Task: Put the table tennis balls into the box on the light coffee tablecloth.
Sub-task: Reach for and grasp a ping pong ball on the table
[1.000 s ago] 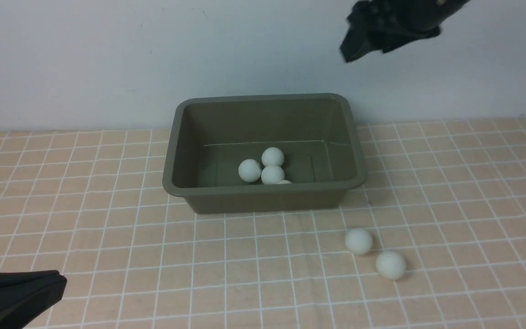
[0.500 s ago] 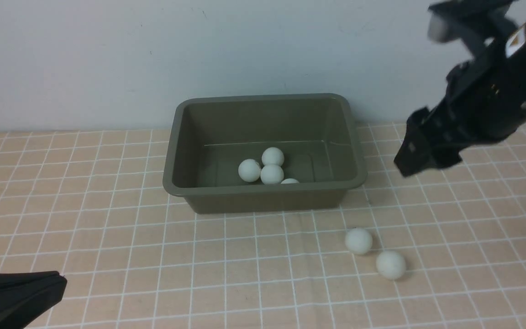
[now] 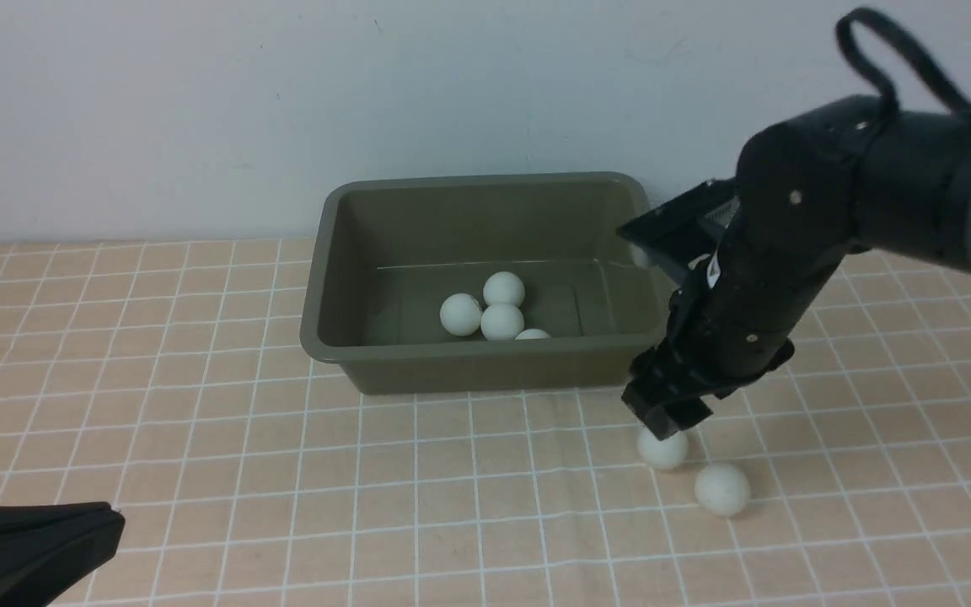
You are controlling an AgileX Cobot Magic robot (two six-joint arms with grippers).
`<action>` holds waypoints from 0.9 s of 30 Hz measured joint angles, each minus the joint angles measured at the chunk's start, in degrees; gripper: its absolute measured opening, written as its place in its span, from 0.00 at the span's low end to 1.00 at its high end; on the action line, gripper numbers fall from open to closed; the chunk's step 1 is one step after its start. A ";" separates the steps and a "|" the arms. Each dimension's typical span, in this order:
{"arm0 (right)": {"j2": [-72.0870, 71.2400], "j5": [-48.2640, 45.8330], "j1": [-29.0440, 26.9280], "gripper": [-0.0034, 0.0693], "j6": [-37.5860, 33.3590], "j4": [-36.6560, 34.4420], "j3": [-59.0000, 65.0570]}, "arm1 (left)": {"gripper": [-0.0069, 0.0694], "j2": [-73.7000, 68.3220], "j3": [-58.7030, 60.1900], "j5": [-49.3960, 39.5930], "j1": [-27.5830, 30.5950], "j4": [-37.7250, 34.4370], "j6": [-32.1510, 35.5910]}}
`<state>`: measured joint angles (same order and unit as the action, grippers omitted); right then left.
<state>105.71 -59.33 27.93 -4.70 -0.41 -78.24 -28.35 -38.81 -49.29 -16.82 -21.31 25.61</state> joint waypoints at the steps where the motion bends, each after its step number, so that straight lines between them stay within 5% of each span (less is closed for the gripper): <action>1: 0.85 0.57 0.00 0.71 0.00 0.05 0.00 | 0.00 0.00 0.00 0.00 0.00 0.00 0.00; 20: 8.04 7.57 0.00 0.70 0.14 0.41 0.00 | 0.00 0.00 0.00 -0.05 0.00 0.00 0.00; 27: 9.12 7.64 0.00 0.54 0.14 0.41 0.00 | 0.00 0.00 0.00 -0.05 0.00 0.00 0.00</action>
<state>114.84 -51.69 27.93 -4.57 0.00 -78.24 -28.35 -38.81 -49.34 -16.82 -21.31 25.61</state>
